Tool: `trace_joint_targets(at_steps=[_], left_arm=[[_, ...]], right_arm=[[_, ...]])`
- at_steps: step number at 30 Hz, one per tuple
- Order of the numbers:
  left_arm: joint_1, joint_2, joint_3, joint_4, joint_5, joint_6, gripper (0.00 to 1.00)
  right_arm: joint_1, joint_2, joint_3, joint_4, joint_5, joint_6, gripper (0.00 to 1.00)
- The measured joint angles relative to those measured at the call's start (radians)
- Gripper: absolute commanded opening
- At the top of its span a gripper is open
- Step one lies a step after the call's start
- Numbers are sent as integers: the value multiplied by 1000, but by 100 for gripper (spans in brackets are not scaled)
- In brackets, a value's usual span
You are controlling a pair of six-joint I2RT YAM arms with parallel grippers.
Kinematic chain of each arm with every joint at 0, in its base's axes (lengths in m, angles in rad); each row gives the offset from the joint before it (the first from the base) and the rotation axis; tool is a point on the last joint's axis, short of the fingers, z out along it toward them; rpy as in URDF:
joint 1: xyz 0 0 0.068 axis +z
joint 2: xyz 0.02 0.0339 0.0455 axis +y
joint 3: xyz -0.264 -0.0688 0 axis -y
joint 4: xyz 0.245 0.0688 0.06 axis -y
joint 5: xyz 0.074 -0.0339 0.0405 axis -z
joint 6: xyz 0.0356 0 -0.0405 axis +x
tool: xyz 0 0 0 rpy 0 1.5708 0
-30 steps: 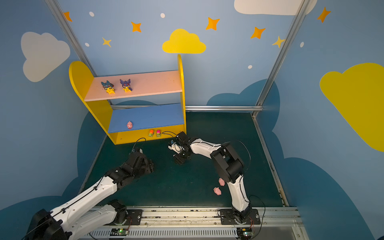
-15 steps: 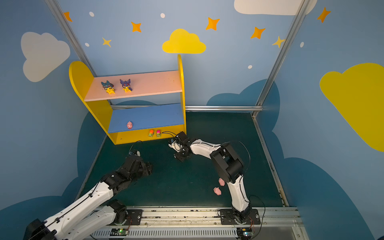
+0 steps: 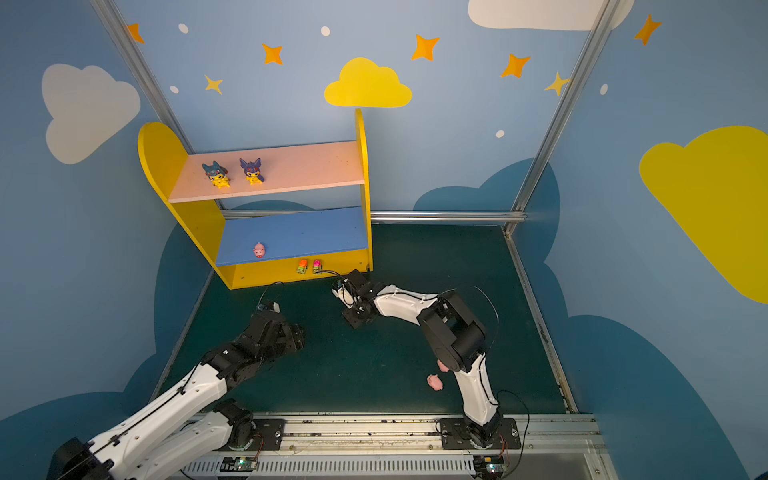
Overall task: Place and organize the plastic toys onto the shelf
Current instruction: 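Lift the pink pig and carry it onto the blue lower shelf with the right gripper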
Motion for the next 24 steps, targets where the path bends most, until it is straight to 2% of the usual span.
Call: trace_joint_targets(at_steps=[7,14,24], left_arm=[[0,-56,-16,-31,0,-14,77],[0,-196,-82,-45,-9,-59,78],[0,-380,-144,-68,-61,-97,80]], right_arm=[[13,-39,136,-47,72,132,24],[-27,-56,305,-78,131,209,24],[-88,32,516,-130,197,276,24]])
